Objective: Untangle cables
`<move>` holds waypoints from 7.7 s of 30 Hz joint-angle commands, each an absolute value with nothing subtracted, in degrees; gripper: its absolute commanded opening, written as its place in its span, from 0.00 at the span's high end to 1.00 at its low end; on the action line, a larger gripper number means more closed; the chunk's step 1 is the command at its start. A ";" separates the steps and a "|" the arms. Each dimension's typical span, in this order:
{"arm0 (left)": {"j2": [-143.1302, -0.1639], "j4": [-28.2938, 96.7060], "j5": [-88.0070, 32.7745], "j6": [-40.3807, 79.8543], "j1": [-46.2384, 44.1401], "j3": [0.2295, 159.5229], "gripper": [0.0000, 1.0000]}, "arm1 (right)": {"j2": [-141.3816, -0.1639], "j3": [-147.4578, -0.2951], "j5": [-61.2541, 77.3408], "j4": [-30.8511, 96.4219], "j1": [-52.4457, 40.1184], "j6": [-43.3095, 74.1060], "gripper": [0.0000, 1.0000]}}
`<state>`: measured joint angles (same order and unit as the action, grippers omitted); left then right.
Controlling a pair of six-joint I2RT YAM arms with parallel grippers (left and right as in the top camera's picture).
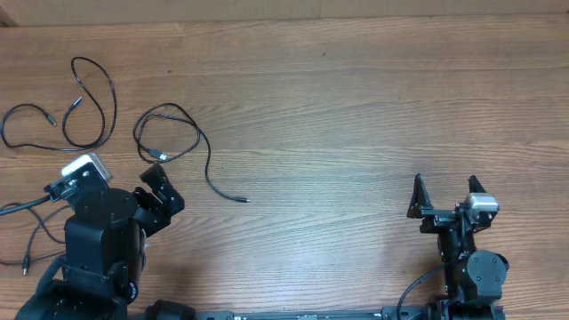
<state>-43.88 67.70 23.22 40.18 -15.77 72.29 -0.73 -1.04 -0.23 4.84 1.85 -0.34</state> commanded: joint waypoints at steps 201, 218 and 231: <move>-0.25 4.40 -0.01 -0.19 -0.67 0.27 0.01 | -0.16 -0.45 -0.30 4.78 1.85 -1.17 0.00; -0.25 4.40 -0.01 -0.21 -0.67 0.27 0.00 | -0.16 -0.45 -0.30 4.78 1.85 -1.17 0.00; -0.25 4.40 -0.01 -0.21 -0.67 0.27 0.00 | -0.16 -0.45 -0.30 4.78 1.85 -1.17 0.00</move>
